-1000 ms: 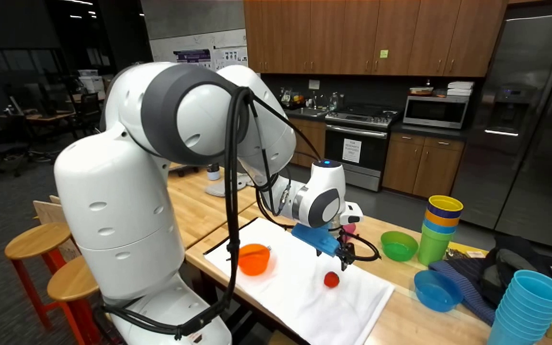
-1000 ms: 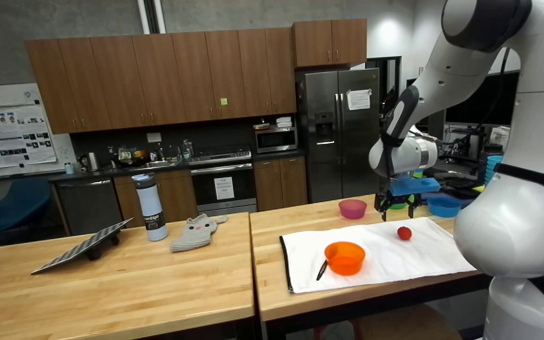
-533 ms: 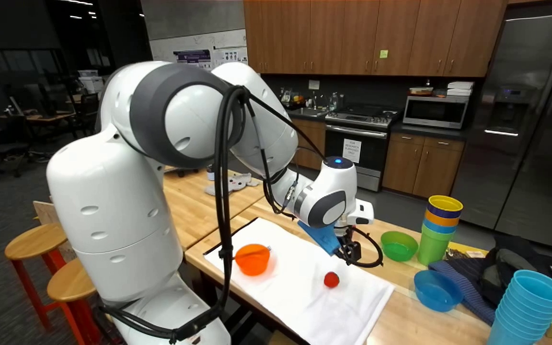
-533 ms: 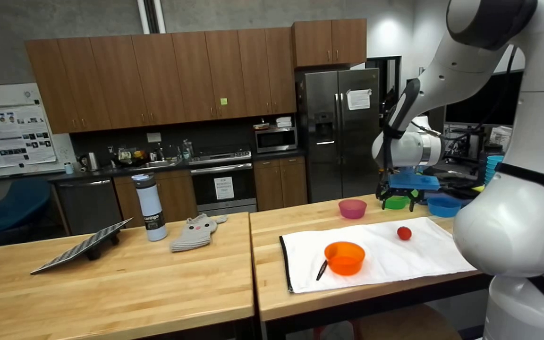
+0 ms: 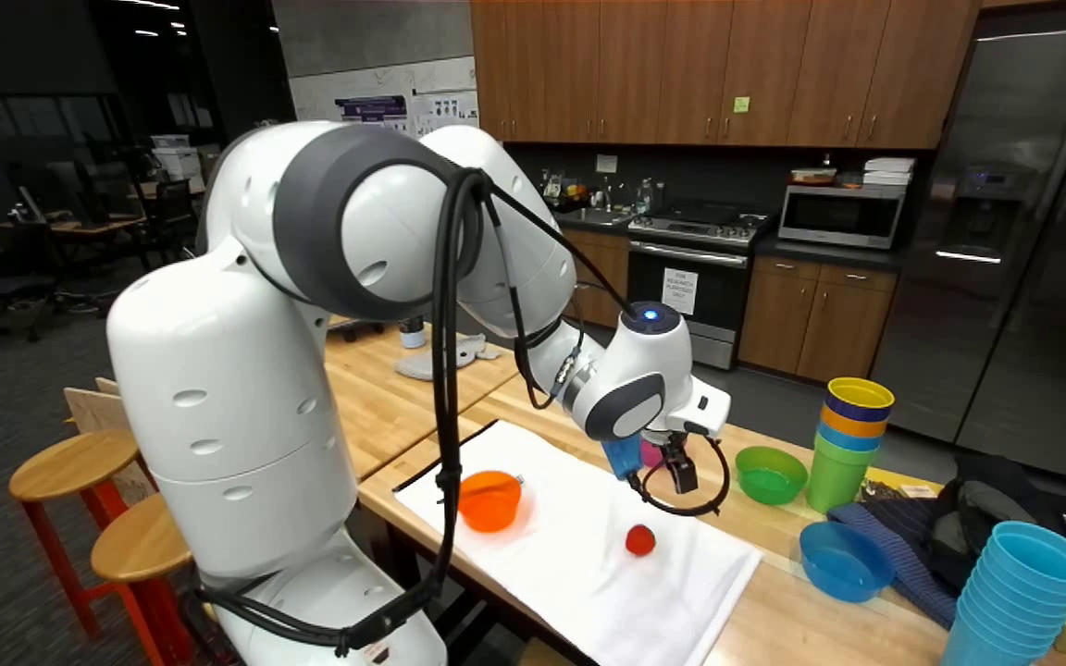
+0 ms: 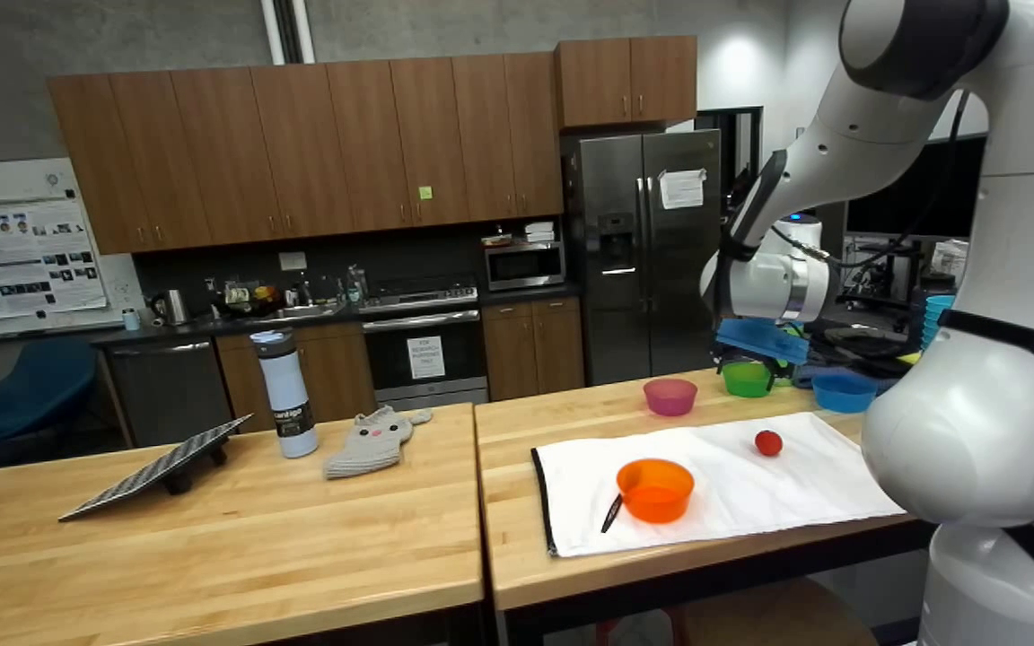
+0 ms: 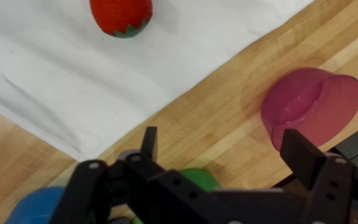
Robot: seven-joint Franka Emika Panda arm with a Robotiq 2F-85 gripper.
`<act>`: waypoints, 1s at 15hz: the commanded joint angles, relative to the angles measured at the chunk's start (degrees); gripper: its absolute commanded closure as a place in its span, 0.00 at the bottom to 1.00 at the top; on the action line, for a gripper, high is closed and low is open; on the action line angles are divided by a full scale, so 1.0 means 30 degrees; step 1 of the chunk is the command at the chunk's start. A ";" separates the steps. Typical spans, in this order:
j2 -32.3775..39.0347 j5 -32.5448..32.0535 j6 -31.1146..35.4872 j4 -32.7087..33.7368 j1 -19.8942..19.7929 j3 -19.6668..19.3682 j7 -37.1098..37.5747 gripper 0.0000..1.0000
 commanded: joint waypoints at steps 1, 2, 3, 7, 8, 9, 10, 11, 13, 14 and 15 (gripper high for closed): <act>0.0948 0.0415 0.1281 0.0775 0.0205 0.0201 0.1514 0.00; 0.1243 0.0405 0.1481 0.1007 0.0254 0.0226 0.1908 0.00; 0.1575 0.0409 0.1519 0.1331 0.0300 0.0223 0.2234 0.00; 0.2791 0.0238 0.1308 0.2602 0.0396 0.0195 0.3564 0.00; 0.3052 0.0768 0.1039 0.2925 0.0512 0.0178 0.3296 0.00; 0.3240 0.1100 0.0613 0.3259 0.0482 0.0293 0.3129 0.00; 0.3415 0.1459 0.0229 0.3533 0.0477 0.0439 0.2887 0.00; 0.3591 0.2279 -0.0538 0.3905 0.0045 0.1086 0.2076 0.00; 0.3951 0.3879 -0.2249 0.4724 -0.0396 0.1809 0.0609 0.00; 0.4130 0.4828 -0.3322 0.5173 -0.0655 0.2173 -0.0398 0.00; 0.4327 0.5641 -0.4462 0.5621 -0.0904 0.2396 -0.1351 0.00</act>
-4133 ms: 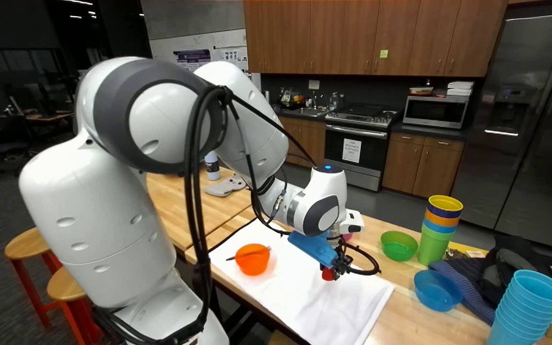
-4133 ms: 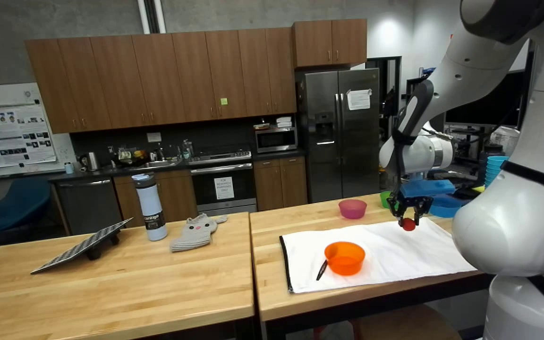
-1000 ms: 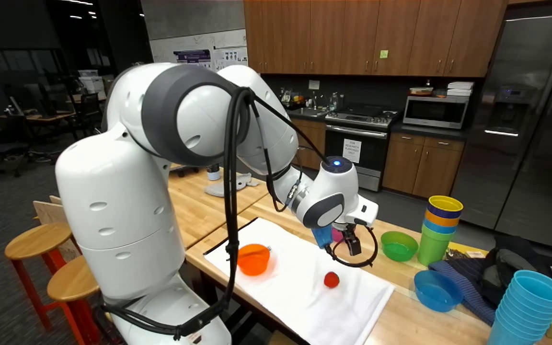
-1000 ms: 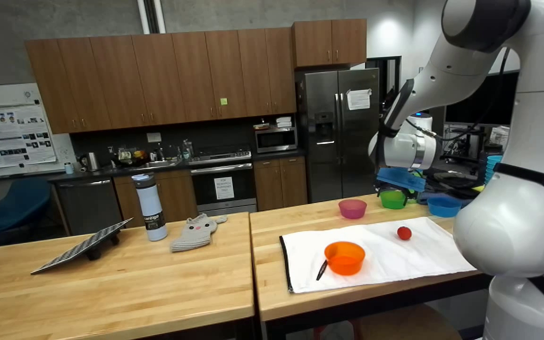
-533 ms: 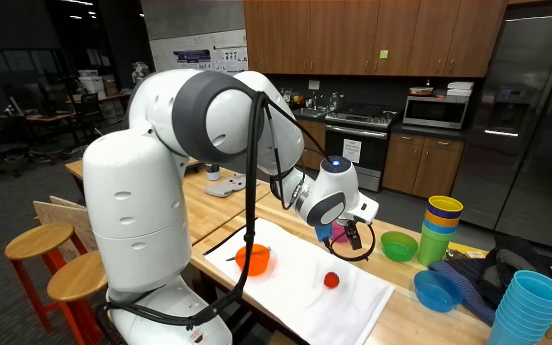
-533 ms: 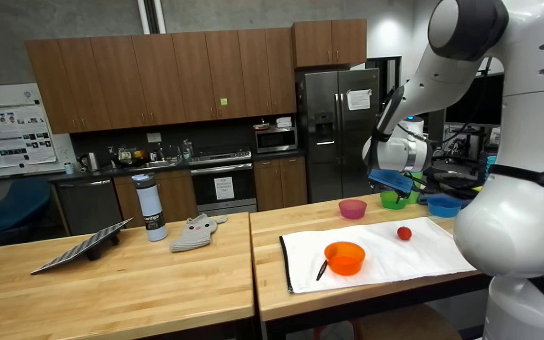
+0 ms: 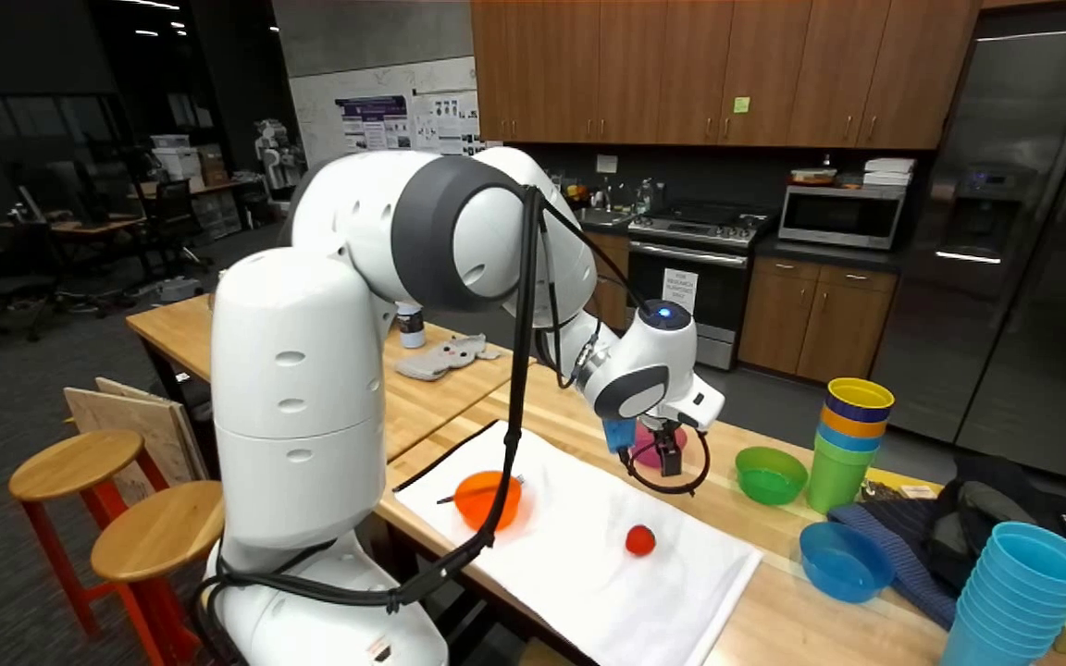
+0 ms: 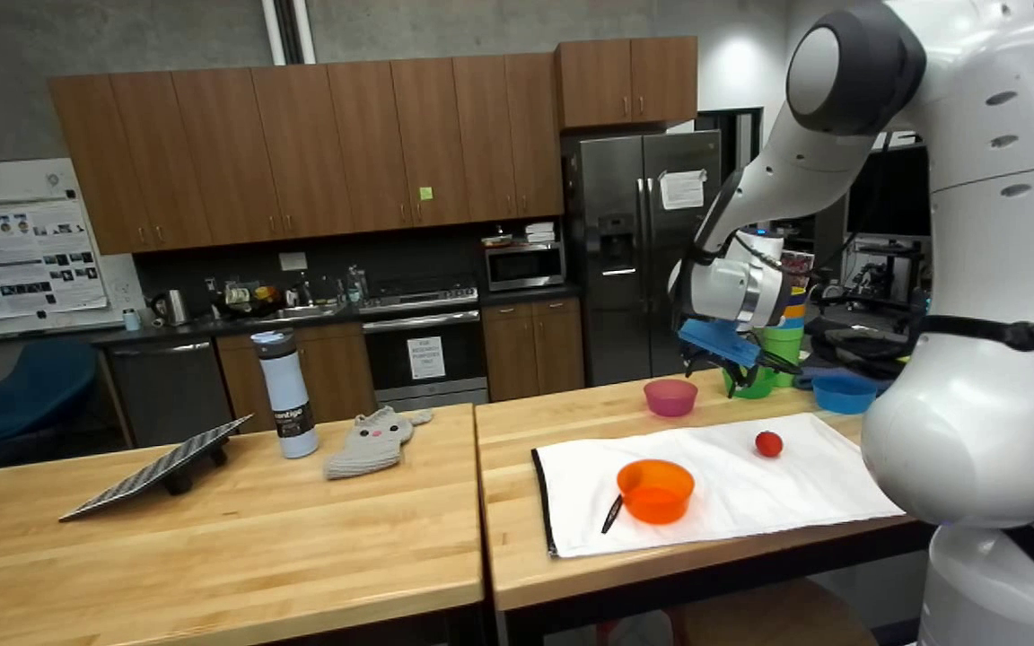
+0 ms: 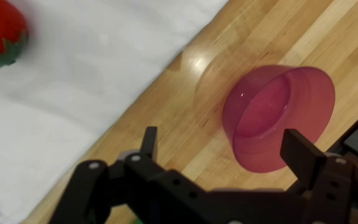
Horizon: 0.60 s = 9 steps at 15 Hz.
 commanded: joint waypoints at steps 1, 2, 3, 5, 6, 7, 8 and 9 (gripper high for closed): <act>0.0769 0.2646 -0.3715 0.1882 -0.1105 0.0993 -0.3180 0.00; 0.0945 0.2841 -0.4513 0.2151 -0.0904 0.0657 -0.3469 0.00; 0.1070 0.2912 -0.5201 0.2395 -0.0918 0.0476 -0.3745 0.00; 0.1314 0.2800 -0.6193 0.2790 -0.0930 0.0167 -0.3910 0.00; 0.1420 0.2732 -0.6543 0.2943 -0.0968 0.0046 -0.3988 0.00; 0.1523 0.2634 -0.6741 0.3061 -0.0973 -0.0078 -0.3952 0.00; 0.1550 0.2515 -0.6784 0.3088 -0.0925 -0.0199 -0.3860 0.00; 0.1598 0.2433 -0.6825 0.3171 -0.0913 -0.0307 -0.3822 0.00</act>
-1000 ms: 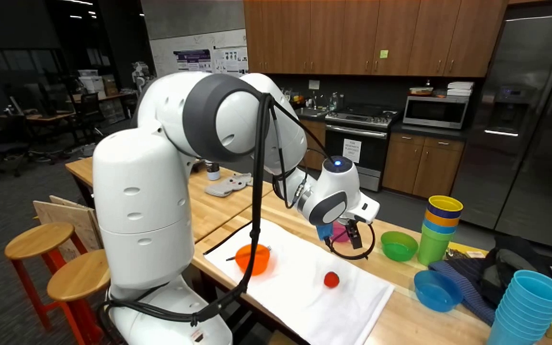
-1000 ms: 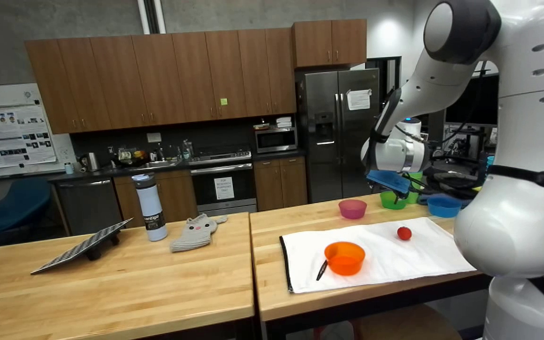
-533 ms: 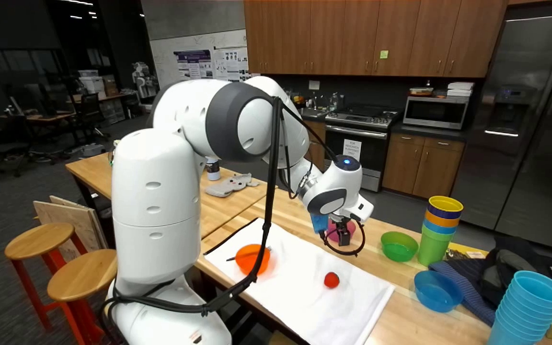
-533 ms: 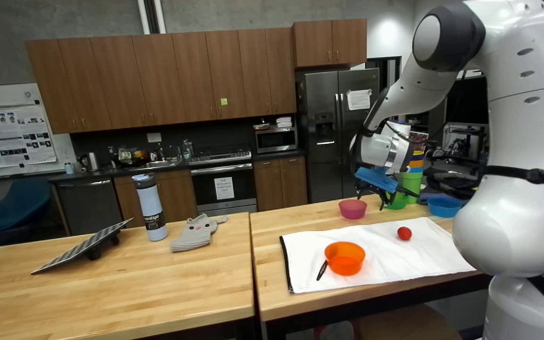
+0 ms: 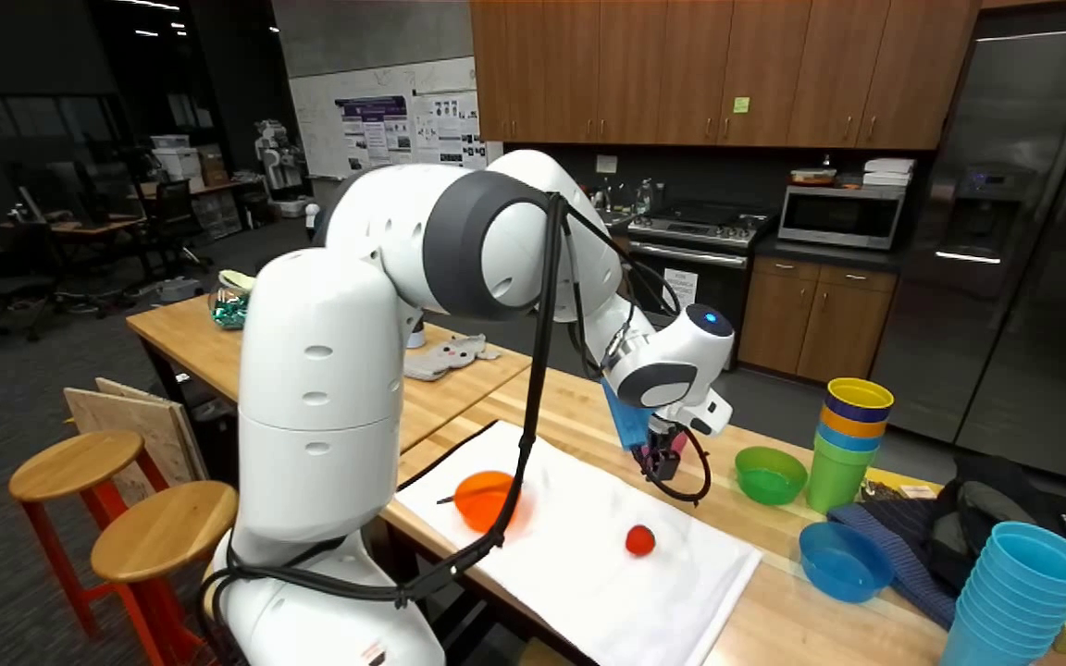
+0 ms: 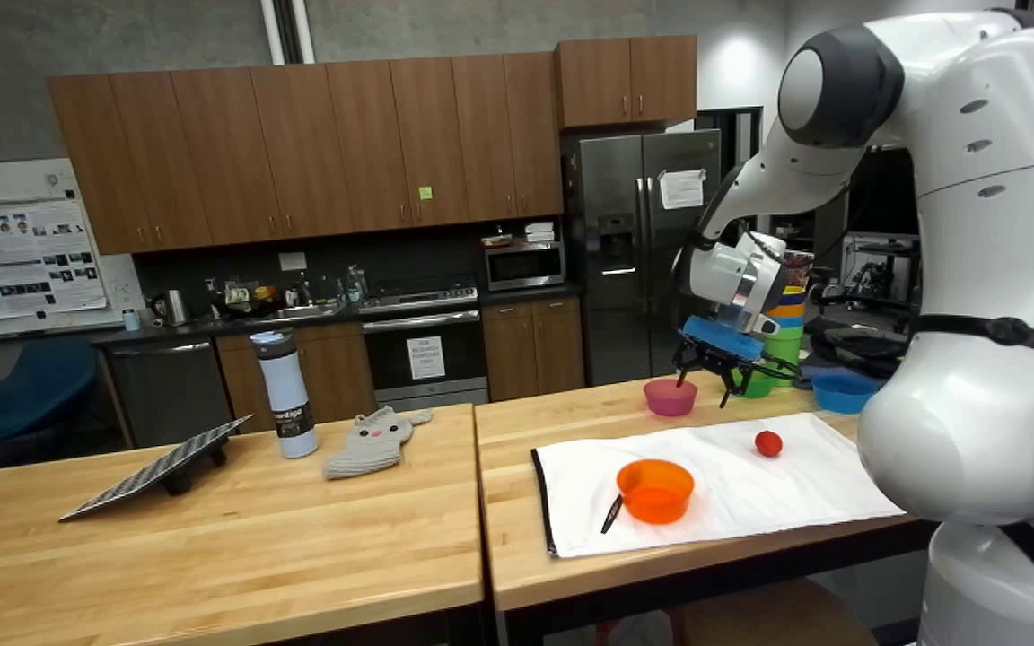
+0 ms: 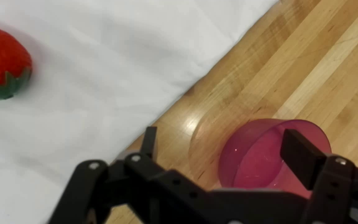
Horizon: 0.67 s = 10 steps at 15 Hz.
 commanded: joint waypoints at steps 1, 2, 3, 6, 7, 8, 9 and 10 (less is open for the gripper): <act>0.0358 -0.0008 -0.0663 0.0663 -0.0043 -0.0383 -0.0177 0.00; 0.0420 0.0097 -0.0659 0.0747 -0.0069 -0.0434 -0.0081 0.00; 0.0476 0.0090 -0.0693 0.0883 -0.0110 -0.0506 -0.0065 0.00; 0.0603 0.0024 -0.0321 0.1169 -0.0093 -0.0737 0.0278 0.00; 0.0726 -0.0145 -0.0376 0.1366 -0.0047 -0.0830 0.0484 0.00; 0.0879 -0.0417 -0.0538 0.1587 0.0034 -0.0969 0.0917 0.00; 0.1010 -0.0726 -0.0659 0.1805 0.0097 -0.1070 0.1216 0.00; 0.1086 -0.0929 -0.0670 0.1913 0.0141 -0.1087 0.1442 0.00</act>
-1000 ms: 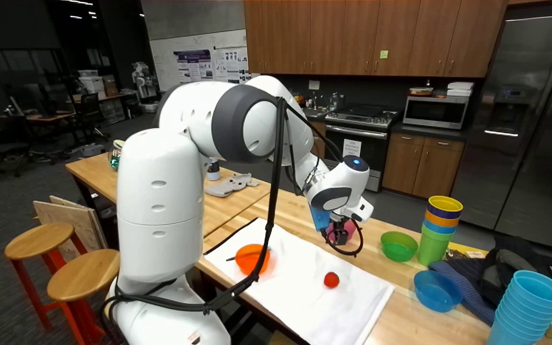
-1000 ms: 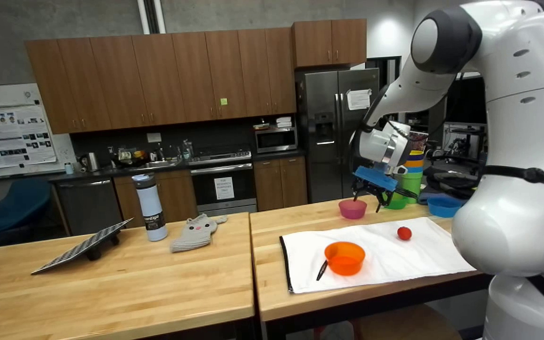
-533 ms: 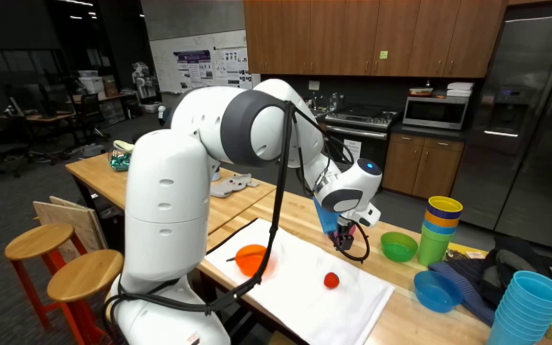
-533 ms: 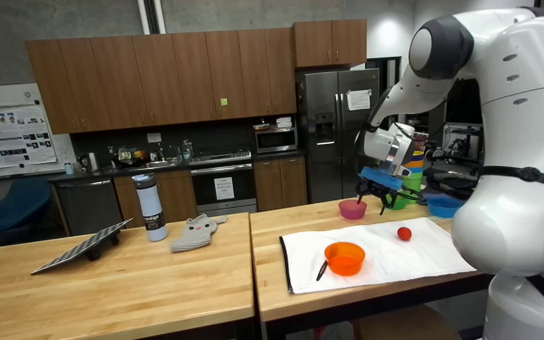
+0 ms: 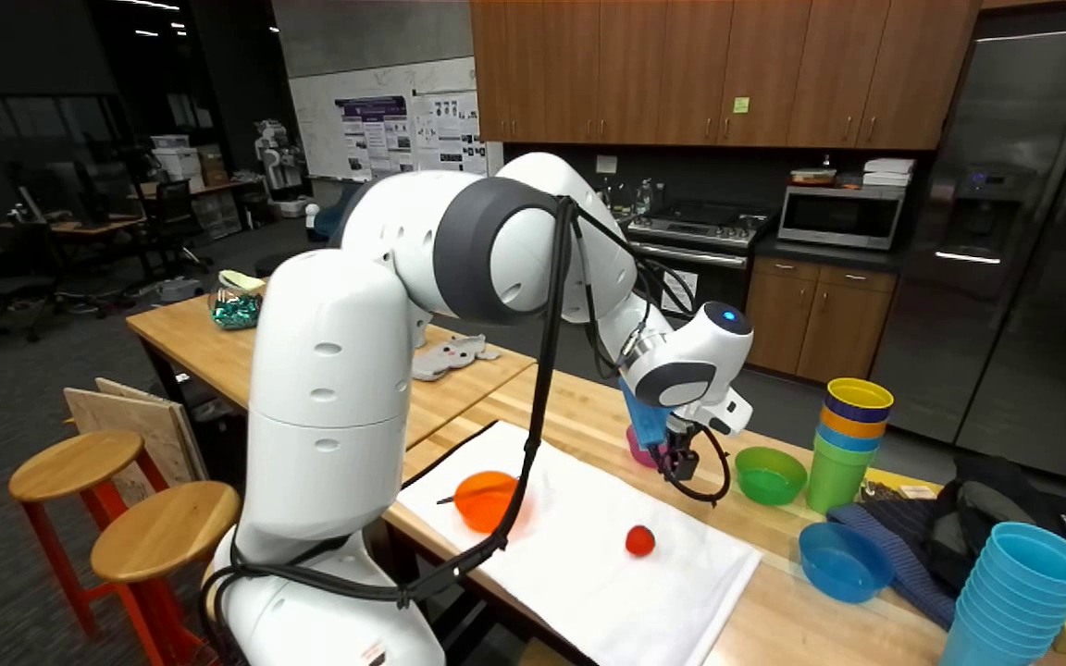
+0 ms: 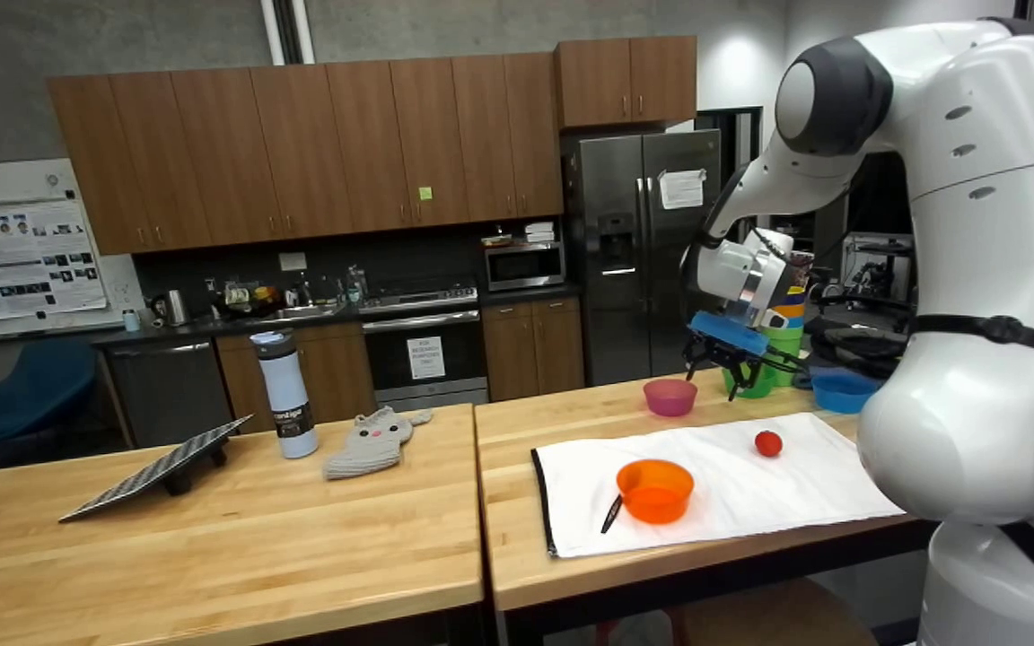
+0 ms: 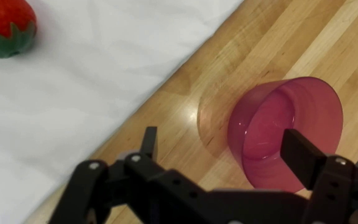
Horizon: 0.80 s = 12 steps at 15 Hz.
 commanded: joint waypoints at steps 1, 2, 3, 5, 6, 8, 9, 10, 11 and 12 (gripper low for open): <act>0.0596 -0.1063 -0.0560 0.0988 0.0243 -0.0338 0.1313 0.00; 0.0714 -0.1607 -0.0702 0.1172 0.0315 -0.0387 0.1530 0.00; 0.0829 -0.2380 -0.0771 0.1273 0.0489 -0.0494 0.1908 0.00; 0.1041 -0.3873 -0.1039 0.1653 0.0776 -0.0694 0.2476 0.00; 0.1082 -0.4429 -0.1081 0.1741 0.0900 -0.0730 0.2651 0.00; 0.1251 -0.5341 -0.1110 0.2004 0.1124 -0.0794 0.2953 0.00; 0.1289 -0.5694 -0.0974 0.2000 0.1271 -0.0836 0.3189 0.00; 0.1353 -0.5995 -0.0948 0.2089 0.1347 -0.0860 0.3246 0.00; 0.1412 -0.6252 -0.0930 0.2161 0.1425 -0.0888 0.3319 0.00; 0.1426 -0.6389 -0.0862 0.2103 0.1474 -0.0886 0.3400 0.00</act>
